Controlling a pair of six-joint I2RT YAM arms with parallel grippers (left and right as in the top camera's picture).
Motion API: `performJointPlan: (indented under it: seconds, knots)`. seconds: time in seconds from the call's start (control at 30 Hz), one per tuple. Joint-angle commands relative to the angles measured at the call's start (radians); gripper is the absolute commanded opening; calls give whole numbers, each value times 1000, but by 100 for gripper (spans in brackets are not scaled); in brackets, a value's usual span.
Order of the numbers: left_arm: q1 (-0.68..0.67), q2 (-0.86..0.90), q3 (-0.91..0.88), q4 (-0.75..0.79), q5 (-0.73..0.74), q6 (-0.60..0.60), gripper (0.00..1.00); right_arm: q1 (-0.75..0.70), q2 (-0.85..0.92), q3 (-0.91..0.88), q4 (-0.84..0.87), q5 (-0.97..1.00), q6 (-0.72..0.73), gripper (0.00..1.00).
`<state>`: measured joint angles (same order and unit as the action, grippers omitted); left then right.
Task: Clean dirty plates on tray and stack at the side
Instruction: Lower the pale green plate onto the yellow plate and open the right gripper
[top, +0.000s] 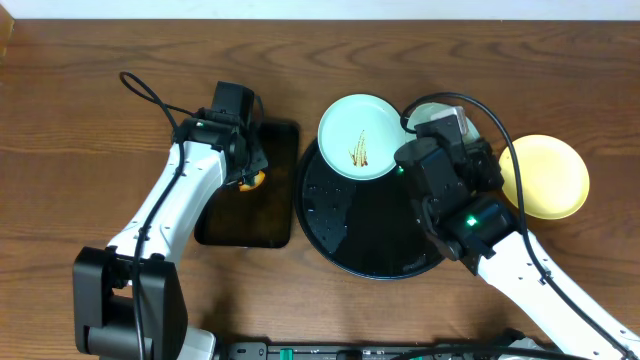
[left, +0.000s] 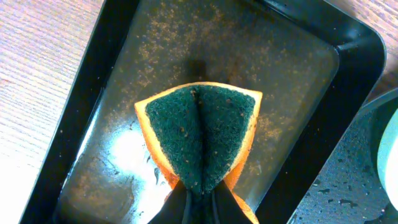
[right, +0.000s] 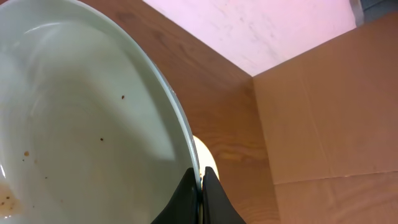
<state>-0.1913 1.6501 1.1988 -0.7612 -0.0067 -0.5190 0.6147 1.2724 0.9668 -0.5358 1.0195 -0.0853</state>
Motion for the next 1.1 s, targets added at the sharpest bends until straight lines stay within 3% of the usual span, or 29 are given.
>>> performJointPlan:
  seconds: [0.0,0.1,0.27,0.67,0.87,1.07]
  knots:
    - [3,0,-4,-5,-12,14,8,1,-15,1,5,39,13,1]
    - [3,0,-4,-5,-12,14,8,-44,-15,1,-4,1,88,1]
    - [3,0,-4,-5,-12,14,8,-194,-14,1,-36,-241,210,1]
    - [3,0,-4,-5,-12,14,8,-777,-6,1,-47,-684,403,1]
    - [3,0,-4,-5,-12,14,8,-983,63,1,-37,-791,407,1]
    - [3,0,-4,-6,-9,14,8,-1073,175,1,19,-817,411,1]
